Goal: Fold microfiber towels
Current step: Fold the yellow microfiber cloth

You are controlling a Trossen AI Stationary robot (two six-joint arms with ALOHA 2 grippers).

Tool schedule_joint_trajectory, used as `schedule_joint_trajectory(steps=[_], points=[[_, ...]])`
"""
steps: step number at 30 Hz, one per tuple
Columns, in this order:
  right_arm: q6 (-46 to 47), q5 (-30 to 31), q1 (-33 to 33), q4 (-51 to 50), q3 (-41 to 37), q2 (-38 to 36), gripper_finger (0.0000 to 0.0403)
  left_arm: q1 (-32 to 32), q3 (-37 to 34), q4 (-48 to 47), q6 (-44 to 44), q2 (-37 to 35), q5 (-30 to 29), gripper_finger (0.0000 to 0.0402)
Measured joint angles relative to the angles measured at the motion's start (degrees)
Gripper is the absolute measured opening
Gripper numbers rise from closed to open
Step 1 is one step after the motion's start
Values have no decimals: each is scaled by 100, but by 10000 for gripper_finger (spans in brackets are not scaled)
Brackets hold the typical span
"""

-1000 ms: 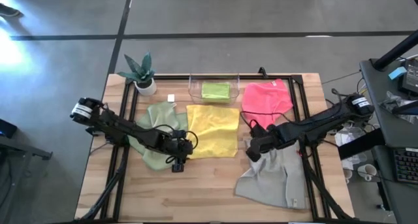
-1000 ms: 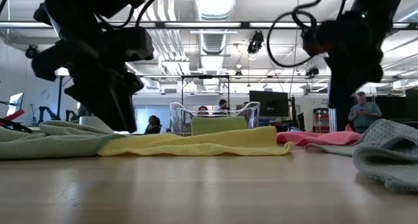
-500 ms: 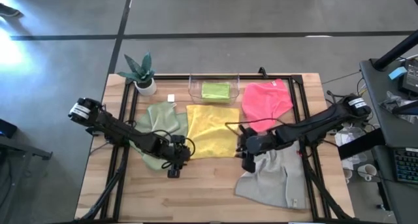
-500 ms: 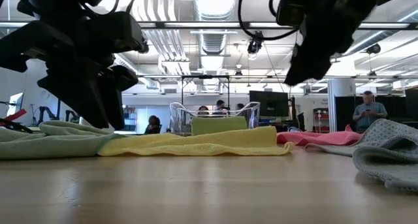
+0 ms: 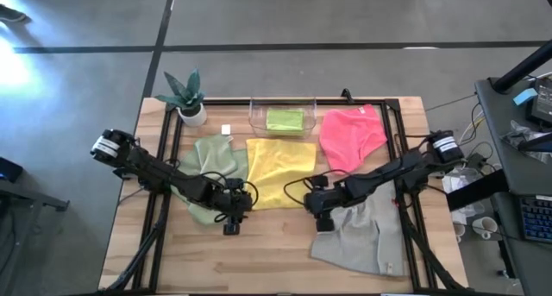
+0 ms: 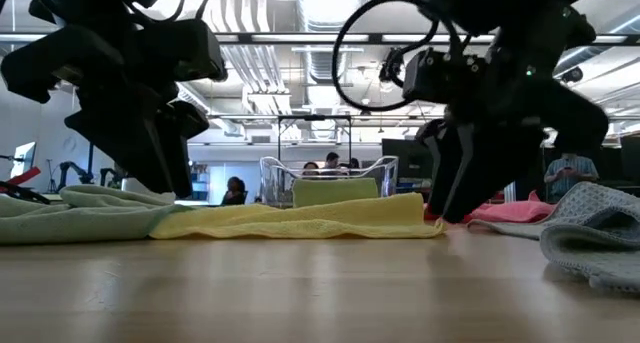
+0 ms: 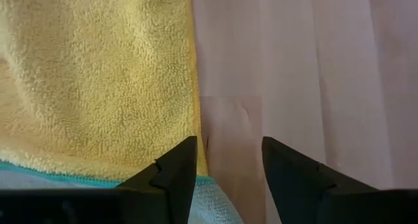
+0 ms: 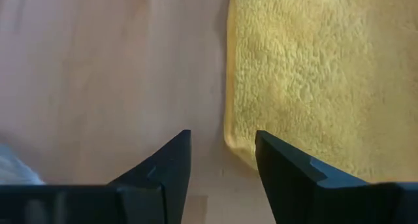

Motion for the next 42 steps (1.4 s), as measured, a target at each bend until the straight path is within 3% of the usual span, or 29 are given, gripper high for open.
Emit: schedule_joint_trajectory(steps=[14, 18, 26, 36, 42], points=[[-118, 38, -384, -441, 297, 607, 163, 2, 0, -1, -9, 0, -448, 157], [177, 16, -633, -750, 303, 612, 134, 13, -4, 15, -7, 3, -788, 157], [389, -595, -826, -829, 288, 618, 18, 15, -11, 368, 4, 13, -826, 157], [2149, -942, -508, -1078, 236, 151, 9, -98, -11, 493, -14, 38, -567, 157], [2519, -876, -330, -1377, 238, -109, 9, -160, -2, 750, 5, 378, -549, 157]])
